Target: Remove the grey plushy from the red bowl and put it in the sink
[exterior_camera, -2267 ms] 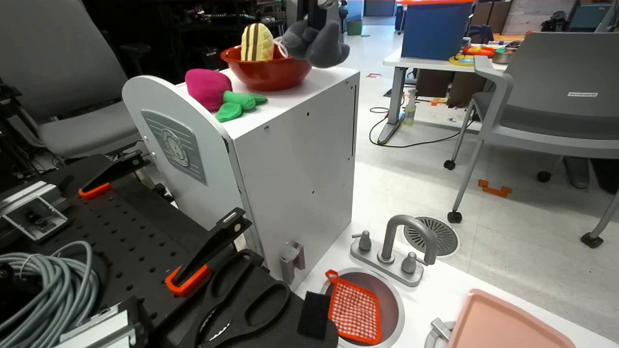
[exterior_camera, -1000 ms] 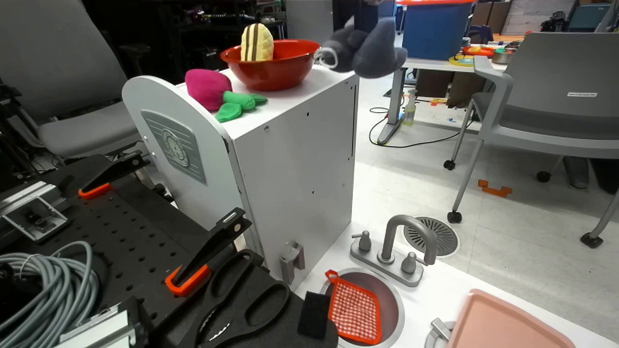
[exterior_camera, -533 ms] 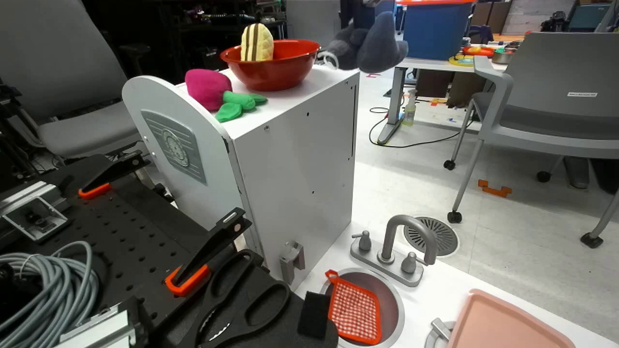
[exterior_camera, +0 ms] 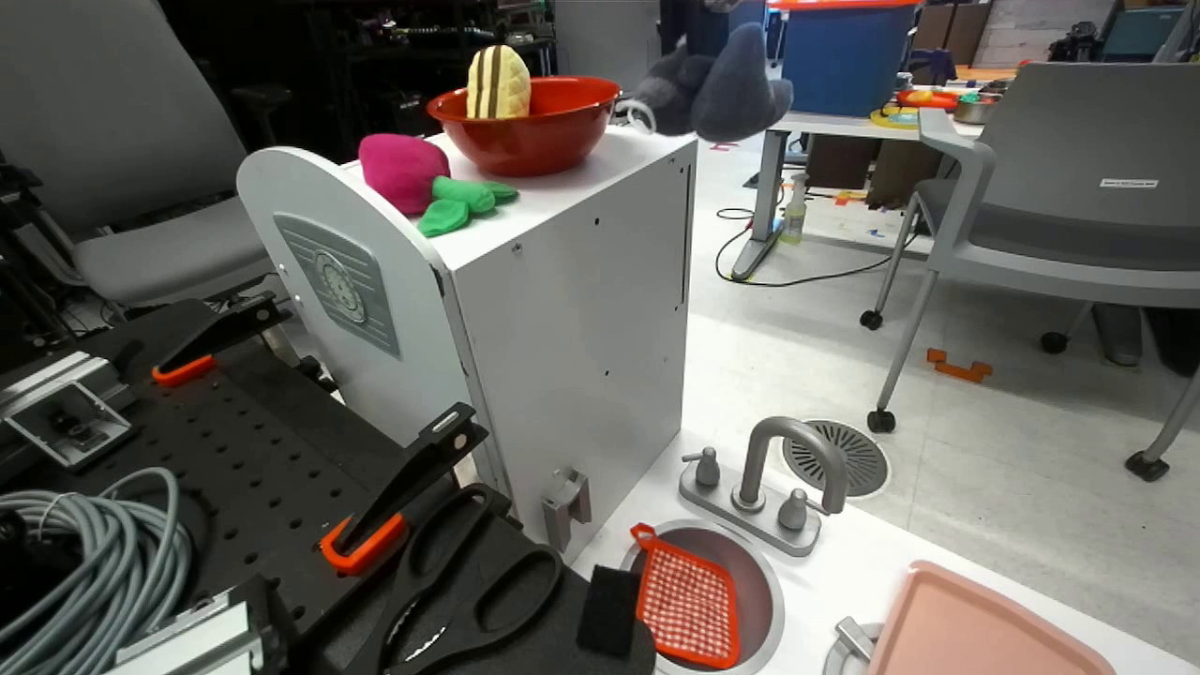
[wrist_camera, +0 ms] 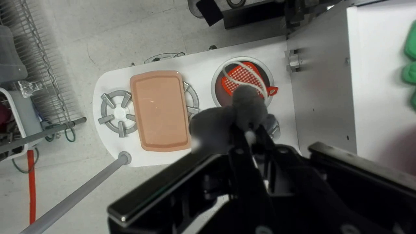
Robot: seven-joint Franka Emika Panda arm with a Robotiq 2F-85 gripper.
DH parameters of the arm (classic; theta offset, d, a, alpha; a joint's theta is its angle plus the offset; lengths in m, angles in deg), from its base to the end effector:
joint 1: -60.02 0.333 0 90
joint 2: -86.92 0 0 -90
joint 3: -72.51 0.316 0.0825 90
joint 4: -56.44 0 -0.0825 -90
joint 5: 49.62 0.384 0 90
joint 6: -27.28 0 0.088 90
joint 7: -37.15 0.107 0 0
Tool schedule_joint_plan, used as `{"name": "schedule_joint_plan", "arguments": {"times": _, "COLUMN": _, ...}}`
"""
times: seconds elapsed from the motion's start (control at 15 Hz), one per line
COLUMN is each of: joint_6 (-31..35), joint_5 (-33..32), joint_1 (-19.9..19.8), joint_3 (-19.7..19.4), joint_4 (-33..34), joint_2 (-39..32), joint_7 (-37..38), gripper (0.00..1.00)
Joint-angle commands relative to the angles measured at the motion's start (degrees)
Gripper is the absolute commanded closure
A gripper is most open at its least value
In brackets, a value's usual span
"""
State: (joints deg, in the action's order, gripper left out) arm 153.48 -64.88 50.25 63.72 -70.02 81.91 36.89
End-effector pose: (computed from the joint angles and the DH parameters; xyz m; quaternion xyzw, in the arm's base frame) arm 0.5004 -0.1772 0.3351 0.9900 -0.0752 -0.0630 0.1012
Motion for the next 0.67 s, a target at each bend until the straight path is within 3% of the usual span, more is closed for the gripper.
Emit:
{"name": "schedule_joint_plan", "arguments": {"times": 0.0, "joint_6": 0.2, "joint_5": 1.7, "joint_1": 0.1, "joint_3": -0.2, "joint_4": 0.5, "joint_2": -0.2, "joint_7": -0.3, "gripper": 0.63}}
{"name": "schedule_joint_plan", "arguments": {"times": 0.2, "joint_6": 0.1, "joint_5": 3.3, "joint_1": 0.0, "joint_3": -0.3, "joint_4": 0.5, "joint_2": -0.3, "joint_7": -0.7, "gripper": 0.46}}
{"name": "schedule_joint_plan", "arguments": {"times": 0.6, "joint_6": 0.0, "joint_5": 6.7, "joint_1": -0.1, "joint_3": -0.3, "joint_4": 0.6, "joint_2": -0.7, "joint_7": -1.4, "gripper": 0.02}}
